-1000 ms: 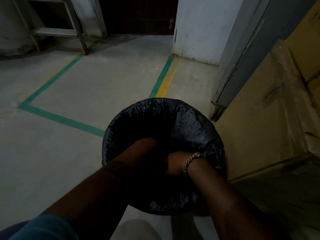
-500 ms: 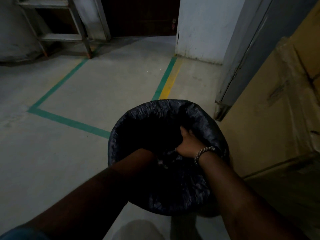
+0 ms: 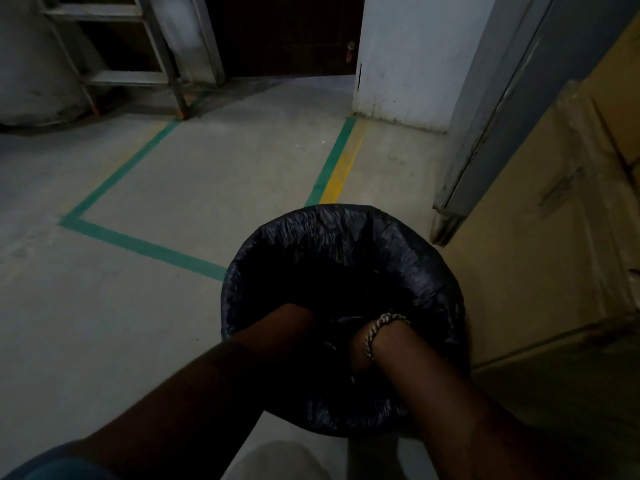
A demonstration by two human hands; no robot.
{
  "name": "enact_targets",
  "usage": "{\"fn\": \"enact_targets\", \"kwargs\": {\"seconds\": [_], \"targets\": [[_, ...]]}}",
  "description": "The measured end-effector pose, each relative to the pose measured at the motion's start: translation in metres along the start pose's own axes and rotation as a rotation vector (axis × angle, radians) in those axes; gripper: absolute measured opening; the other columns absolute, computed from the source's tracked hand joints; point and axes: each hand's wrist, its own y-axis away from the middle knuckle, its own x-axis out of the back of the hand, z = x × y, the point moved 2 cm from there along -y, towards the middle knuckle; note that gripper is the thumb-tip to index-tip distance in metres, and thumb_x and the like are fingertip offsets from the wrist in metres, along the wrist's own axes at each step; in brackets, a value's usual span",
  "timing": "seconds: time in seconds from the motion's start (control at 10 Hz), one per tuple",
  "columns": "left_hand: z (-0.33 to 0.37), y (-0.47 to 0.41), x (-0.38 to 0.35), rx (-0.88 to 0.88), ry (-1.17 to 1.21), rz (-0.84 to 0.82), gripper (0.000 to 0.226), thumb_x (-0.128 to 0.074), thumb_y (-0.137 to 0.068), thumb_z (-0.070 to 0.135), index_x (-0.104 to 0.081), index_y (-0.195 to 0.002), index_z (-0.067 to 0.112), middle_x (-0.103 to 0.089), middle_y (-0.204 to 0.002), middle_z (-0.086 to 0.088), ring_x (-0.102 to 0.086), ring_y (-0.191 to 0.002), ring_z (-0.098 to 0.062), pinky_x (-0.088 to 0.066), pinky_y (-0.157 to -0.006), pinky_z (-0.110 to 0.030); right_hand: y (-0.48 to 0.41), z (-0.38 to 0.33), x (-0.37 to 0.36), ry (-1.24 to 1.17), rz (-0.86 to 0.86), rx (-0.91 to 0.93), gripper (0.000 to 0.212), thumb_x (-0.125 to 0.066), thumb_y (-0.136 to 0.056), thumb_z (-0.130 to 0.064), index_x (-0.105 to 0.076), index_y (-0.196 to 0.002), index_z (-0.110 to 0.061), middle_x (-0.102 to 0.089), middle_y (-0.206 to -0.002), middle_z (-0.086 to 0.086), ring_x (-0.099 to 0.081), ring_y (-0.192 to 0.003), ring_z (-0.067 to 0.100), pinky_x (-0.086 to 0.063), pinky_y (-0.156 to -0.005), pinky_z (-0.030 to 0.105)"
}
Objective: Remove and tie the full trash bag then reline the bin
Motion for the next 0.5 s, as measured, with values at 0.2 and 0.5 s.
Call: {"fn": "enact_targets", "kwargs": {"seconds": [0.2,0.5], "targets": [[0.017,0.000,0.018,-0.139,-0.146,0.001,0.041,-0.041,-0.108,0.019,-0.049,-0.144,0.002,-0.050,-0.149,-0.014,-0.047,-0.138,-0.032,-0.039,-0.109,-0.039,0.014,-0.002,0.026,-0.207,0.570,0.041,0.044,-0.058,-0.094,-0.043,-0.063,-0.131,-0.019,-0.063,-0.134,0.010,-0.061,-0.123,0.033,-0.054,-0.100,0.043],[0.017,-0.001,0.043,-0.137,-0.130,0.252,0.052,-0.044,-0.103,0.036,-0.036,-0.153,0.022,-0.048,-0.148,-0.010,-0.045,-0.136,-0.035,-0.042,-0.105,-0.046,0.041,-0.003,0.027,-0.191,0.906,-0.072,0.078,-0.056,-0.089,-0.030,-0.026,-0.160,-0.020,-0.039,-0.157,0.010,-0.037,-0.140,0.035,-0.042,-0.109,0.047]]}}
